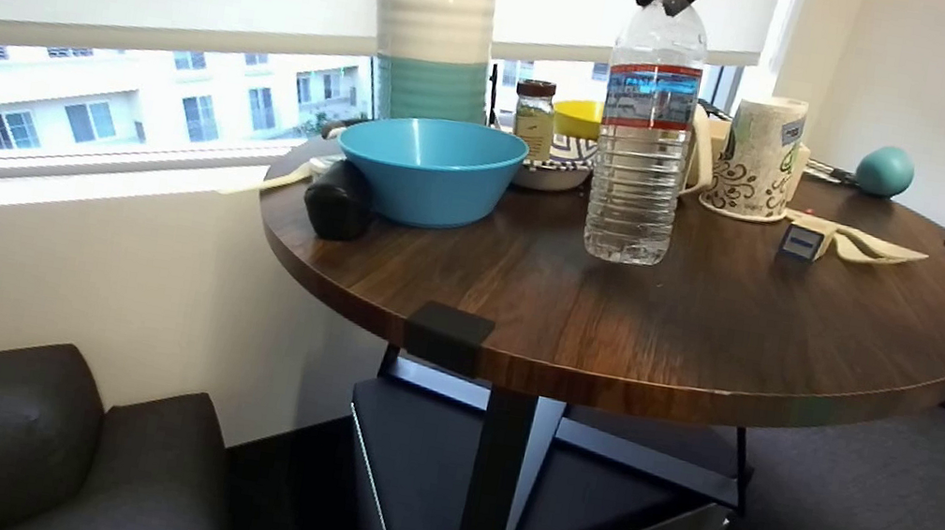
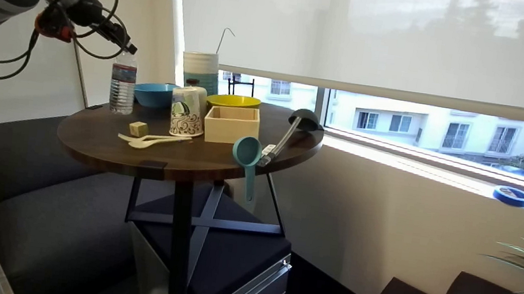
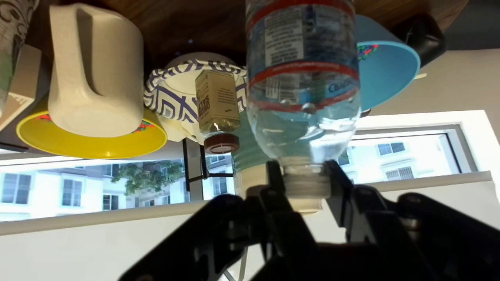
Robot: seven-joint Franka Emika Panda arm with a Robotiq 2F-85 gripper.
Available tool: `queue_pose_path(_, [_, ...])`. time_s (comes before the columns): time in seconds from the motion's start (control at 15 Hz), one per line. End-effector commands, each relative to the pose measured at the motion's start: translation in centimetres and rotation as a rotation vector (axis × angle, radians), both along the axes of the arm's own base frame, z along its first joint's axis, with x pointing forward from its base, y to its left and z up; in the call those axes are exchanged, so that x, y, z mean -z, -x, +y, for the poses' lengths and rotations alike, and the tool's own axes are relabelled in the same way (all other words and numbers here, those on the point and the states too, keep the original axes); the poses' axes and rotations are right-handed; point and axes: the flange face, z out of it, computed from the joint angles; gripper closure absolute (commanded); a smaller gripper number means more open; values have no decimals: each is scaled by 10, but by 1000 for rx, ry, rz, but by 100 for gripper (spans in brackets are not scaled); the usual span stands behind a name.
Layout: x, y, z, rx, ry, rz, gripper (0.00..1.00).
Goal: Put the bottle upright
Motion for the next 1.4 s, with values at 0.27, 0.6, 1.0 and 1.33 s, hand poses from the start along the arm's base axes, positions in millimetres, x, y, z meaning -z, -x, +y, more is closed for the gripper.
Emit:
queue_pose_path(0.27, [-11, 5, 7, -76, 29, -113, 92])
queue_pose_path(0.6, [-6, 1, 1, -94, 59, -95, 92])
queue_pose_path(1.0, [4, -5, -3, -86, 57, -64, 92])
queue_pose_path(1.33, [6, -7, -6, -86, 61, -48, 56])
